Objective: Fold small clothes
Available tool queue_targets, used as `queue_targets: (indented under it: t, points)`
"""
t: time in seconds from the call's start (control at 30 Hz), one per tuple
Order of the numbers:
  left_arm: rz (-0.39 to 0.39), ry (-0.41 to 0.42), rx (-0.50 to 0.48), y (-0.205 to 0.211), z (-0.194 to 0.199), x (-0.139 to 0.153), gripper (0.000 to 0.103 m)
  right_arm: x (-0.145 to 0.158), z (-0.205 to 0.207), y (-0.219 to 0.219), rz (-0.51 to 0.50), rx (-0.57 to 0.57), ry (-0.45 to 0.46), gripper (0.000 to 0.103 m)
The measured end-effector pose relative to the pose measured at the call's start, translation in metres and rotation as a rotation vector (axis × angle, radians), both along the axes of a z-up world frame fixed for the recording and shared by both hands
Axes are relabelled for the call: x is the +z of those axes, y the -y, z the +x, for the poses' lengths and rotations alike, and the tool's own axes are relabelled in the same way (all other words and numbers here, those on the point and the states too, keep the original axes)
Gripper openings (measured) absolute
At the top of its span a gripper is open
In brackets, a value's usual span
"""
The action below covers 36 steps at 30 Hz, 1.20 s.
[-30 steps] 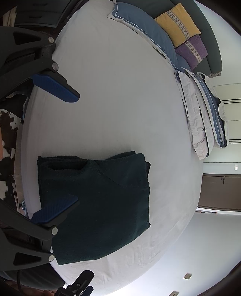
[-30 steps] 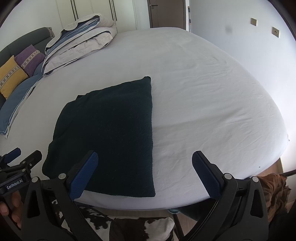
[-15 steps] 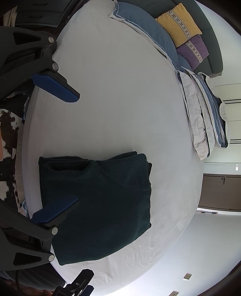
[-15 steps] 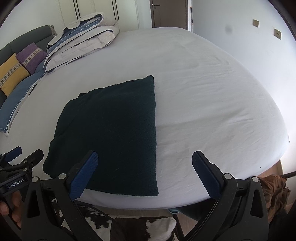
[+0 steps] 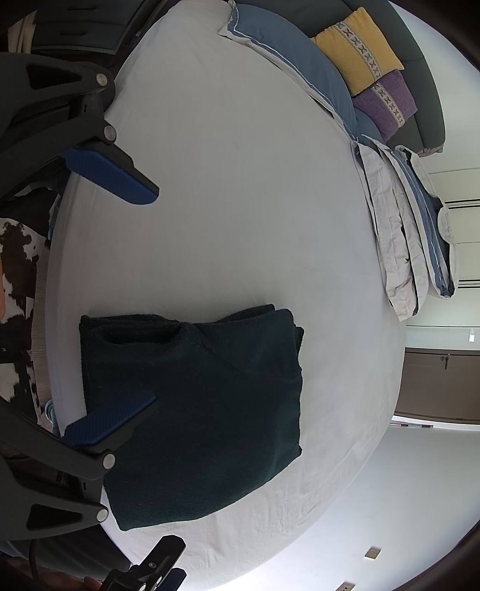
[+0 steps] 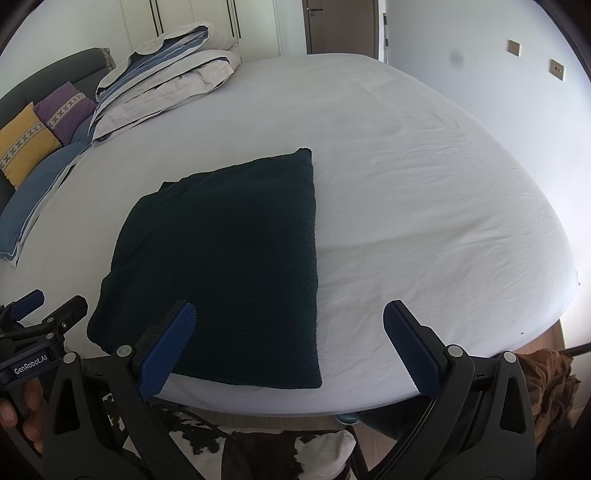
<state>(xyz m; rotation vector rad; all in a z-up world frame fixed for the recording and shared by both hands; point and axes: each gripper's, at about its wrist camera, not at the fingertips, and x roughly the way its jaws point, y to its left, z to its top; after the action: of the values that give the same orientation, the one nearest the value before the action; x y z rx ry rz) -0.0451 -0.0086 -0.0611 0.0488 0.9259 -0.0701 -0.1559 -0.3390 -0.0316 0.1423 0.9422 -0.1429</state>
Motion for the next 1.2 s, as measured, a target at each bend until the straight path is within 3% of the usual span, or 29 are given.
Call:
queue_targets:
  t: [1.2]
  points:
    - [0.0, -0.008, -0.002, 0.0001, -0.0047, -0.0045, 0.103, -0.0054, 0.0028, 0.0011, 0.001, 0.012, -0.007, 0.103]
